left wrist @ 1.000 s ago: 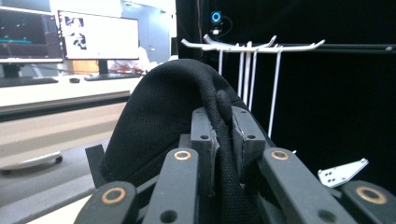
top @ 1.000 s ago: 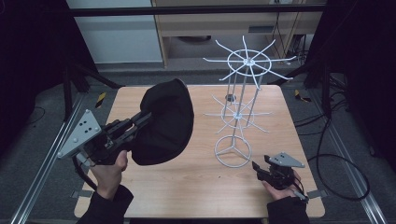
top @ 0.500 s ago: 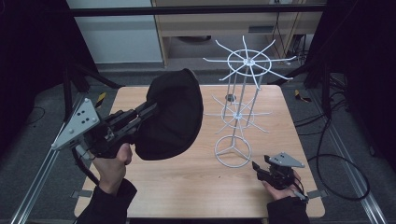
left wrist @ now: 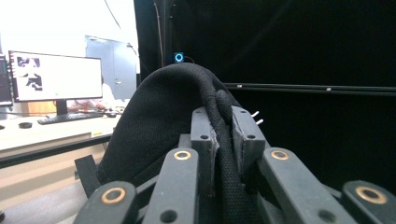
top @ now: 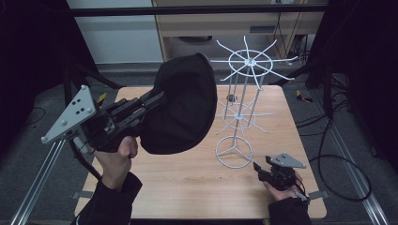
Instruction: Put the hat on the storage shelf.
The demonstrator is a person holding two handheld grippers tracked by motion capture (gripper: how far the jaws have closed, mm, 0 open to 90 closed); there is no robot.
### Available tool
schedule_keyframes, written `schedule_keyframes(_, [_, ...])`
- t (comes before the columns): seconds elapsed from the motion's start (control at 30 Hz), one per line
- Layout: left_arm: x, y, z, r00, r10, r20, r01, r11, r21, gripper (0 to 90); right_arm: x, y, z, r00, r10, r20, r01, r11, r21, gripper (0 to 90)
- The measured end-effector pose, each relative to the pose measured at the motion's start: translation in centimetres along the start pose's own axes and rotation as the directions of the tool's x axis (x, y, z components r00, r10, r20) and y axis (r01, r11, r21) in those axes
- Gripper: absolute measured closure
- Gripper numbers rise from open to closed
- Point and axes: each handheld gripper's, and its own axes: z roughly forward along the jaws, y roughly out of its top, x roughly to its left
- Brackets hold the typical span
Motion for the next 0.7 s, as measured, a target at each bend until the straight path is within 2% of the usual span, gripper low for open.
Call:
schedule_keyframes(0.2, [-0.8,0.5,1.5,0.9994,0.004,0.035,-0.004,1.0000,-0.004,80.8,0.0,0.0,0.0,1.0000,0.002,-0.001,-0.002,1.000,-0.001,43.7])
schedule_keyframes(0.37, [-1.1,0.5,3.0,0.9988,0.003,0.048,-0.003,1.0000,-0.003,80.8,0.0,0.0,0.0,1.0000,0.001,-0.004,-0.001,1.000,0.001,43.8])
schedule_keyframes(0.53, [-1.1,-0.3,4.4,0.9980,-0.004,0.063,0.003,0.9998,0.020,80.7,0.0,0.0,0.0,1.0000,0.000,-0.008,0.000,1.000,0.002,43.7])
schedule_keyframes(0.7, [-0.9,-1.6,5.1,0.9977,-0.022,0.065,0.018,0.9981,0.059,80.4,0.1,0.0,0.0,1.0000,0.002,-0.009,-0.002,1.000,0.003,43.7])
